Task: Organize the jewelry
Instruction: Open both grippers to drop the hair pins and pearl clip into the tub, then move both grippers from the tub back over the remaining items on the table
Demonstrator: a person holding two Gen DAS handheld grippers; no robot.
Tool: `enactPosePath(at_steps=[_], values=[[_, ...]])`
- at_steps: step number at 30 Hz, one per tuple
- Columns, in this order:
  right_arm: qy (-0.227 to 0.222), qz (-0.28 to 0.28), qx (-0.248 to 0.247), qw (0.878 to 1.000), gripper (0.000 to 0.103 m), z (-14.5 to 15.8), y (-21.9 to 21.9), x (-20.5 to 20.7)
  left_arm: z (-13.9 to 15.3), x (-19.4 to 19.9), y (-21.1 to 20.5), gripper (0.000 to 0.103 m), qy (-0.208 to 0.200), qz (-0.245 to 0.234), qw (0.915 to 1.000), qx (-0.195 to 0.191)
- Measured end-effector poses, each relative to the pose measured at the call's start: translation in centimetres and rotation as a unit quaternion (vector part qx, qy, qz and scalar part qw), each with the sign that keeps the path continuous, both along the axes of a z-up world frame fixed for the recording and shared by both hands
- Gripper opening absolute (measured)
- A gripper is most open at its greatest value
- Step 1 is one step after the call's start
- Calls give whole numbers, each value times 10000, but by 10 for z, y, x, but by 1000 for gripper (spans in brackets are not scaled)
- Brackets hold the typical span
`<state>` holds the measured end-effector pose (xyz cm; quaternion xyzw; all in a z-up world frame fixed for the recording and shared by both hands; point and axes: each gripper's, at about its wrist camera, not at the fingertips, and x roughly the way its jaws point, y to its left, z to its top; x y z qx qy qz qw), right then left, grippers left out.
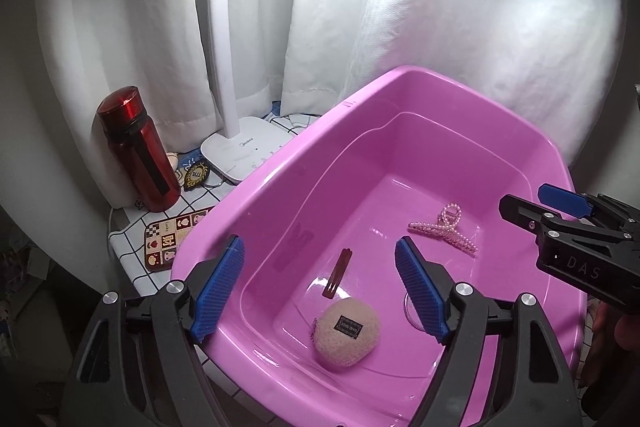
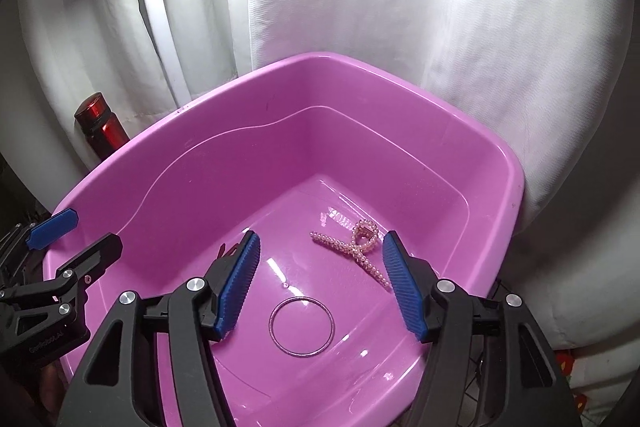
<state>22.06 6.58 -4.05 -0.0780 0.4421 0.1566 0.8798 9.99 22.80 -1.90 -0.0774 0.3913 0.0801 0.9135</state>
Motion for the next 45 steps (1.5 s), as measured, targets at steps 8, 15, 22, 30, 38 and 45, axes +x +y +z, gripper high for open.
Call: enactPosePath(at_steps=[8, 15, 22, 30, 38, 45], values=[[-101, -19, 46, 9999, 61, 9, -2, -9, 9, -9, 0, 78, -95, 42, 9999, -11], [-230, -46, 65, 9997, 61, 19, -5, -23, 18, -19, -1, 78, -133, 118, 9998, -52], [-287, -70, 76, 9995, 61, 25, -11, -34, 26, -27, -6, 79, -180, 101, 9998, -9], [-399, -131, 146, 9990, 61, 36, -27, -49, 37, -40, -19, 85, -269, 68, 9996, 14], [-493, -277, 261, 9981, 62, 45, -55, -75, 50, -53, -38, 94, -393, 50, 9992, 82], [-574, -508, 275, 9967, 62, 47, -87, -103, 58, -61, -65, 96, -431, -64, 9990, 121]])
